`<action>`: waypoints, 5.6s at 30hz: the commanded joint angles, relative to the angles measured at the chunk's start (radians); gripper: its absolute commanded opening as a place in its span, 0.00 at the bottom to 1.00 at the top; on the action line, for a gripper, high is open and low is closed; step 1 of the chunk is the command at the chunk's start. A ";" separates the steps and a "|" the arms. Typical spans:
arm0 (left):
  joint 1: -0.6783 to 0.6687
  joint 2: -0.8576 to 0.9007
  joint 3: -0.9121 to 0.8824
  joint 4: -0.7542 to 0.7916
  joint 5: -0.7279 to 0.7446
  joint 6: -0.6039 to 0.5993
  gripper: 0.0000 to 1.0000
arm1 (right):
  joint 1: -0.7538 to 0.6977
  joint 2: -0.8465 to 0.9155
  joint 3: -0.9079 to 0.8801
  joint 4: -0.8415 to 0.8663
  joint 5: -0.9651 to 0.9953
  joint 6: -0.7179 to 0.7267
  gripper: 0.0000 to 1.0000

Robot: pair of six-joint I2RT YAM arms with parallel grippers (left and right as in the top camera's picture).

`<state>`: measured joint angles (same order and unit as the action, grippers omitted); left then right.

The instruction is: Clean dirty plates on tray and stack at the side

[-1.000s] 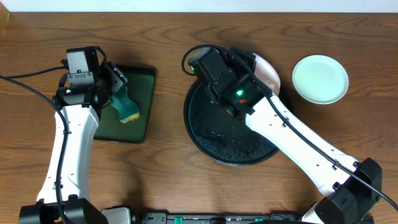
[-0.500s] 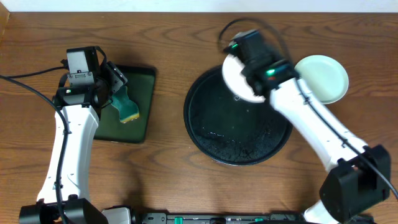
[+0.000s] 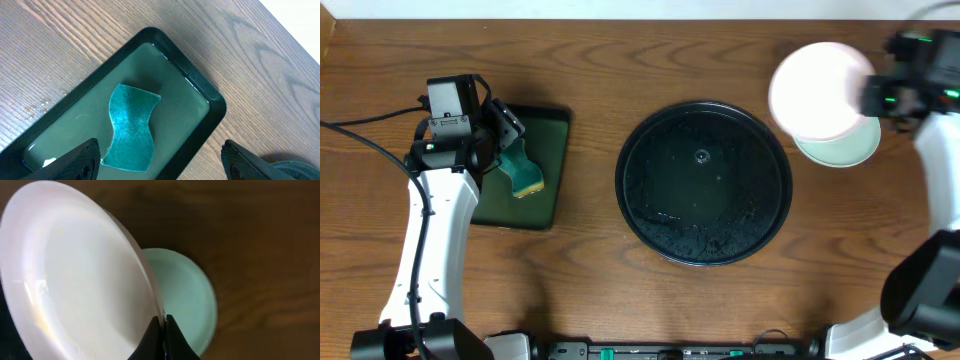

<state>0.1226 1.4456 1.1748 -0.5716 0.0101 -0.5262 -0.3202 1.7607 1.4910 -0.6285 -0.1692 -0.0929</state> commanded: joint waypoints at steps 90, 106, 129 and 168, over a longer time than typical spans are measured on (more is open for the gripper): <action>0.003 0.005 0.015 0.000 -0.002 0.002 0.78 | 0.426 -0.654 -0.750 0.200 -0.023 0.162 0.99; 0.003 0.005 0.015 0.000 -0.002 0.002 0.78 | 0.412 -1.302 -1.451 0.901 -0.011 0.158 0.99; 0.003 0.005 0.015 0.000 -0.002 0.002 0.79 | 0.291 -1.756 -1.485 0.562 0.040 0.070 0.99; 0.003 0.005 0.015 0.000 -0.002 0.002 0.79 | 0.271 -1.756 -1.485 0.562 0.048 0.051 0.99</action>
<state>0.1226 1.4460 1.1748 -0.5720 0.0135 -0.5262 -0.0402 0.0143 0.0067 -0.0628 -0.1219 -0.0315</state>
